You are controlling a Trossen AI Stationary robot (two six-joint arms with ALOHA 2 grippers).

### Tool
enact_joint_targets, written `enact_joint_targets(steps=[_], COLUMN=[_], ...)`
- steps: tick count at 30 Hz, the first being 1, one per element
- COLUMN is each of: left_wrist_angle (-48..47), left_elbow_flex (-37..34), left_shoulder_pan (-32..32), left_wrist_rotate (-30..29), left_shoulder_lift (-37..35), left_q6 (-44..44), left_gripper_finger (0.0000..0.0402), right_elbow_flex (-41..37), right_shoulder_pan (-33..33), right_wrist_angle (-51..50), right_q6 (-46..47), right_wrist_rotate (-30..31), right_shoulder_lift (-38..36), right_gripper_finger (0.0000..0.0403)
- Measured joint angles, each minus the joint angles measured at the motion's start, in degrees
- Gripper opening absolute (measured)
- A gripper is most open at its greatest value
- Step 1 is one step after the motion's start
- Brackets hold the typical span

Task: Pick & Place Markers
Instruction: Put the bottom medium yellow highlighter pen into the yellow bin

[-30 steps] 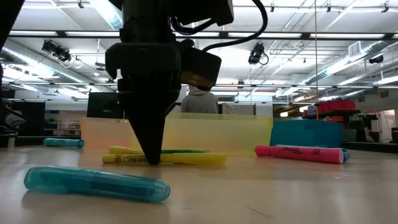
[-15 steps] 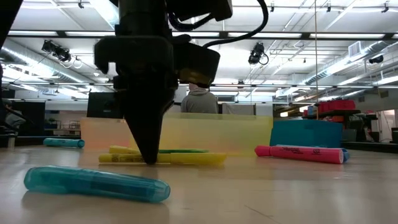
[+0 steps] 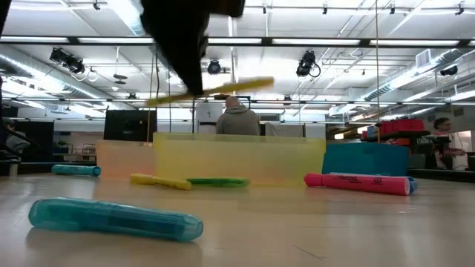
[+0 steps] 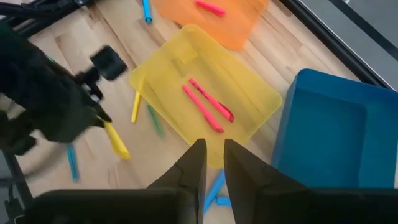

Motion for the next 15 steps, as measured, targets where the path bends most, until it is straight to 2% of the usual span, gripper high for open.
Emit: enact_joint_targets(steps=[4,9,12,15], left_wrist_angle=[3.1,12.9,16.2,16.2], left_elbow_flex=[0.0,0.1,0.1,0.0], left_shoulder_pan=[-0.9,-3.1,-3.5,-3.3], left_wrist_rotate=[-7.8,-19.0,-23.5,-25.5], left_shoulder_lift=[-4.9,-9.3,-9.7,-9.4], left_q6=[0.3,4.5,6.2,5.5], left_gripper_finger=[0.0027,0.0029,0.0028,0.0029], right_elbow_flex=[0.0,0.0,0.0,0.0], right_shoulder_pan=[0.0,0.3,0.6,0.9], right_wrist_angle=[-0.6,-1.1,-1.9,-3.1], right_q6=[0.2,0.4,0.1,0.0], right_wrist_rotate=[0.0,0.0,0.0,0.1], right_shoulder_lift=[-0.4,-0.9,-1.2,-1.6], right_gripper_finger=[0.0056,0.0056,0.0056,0.0056])
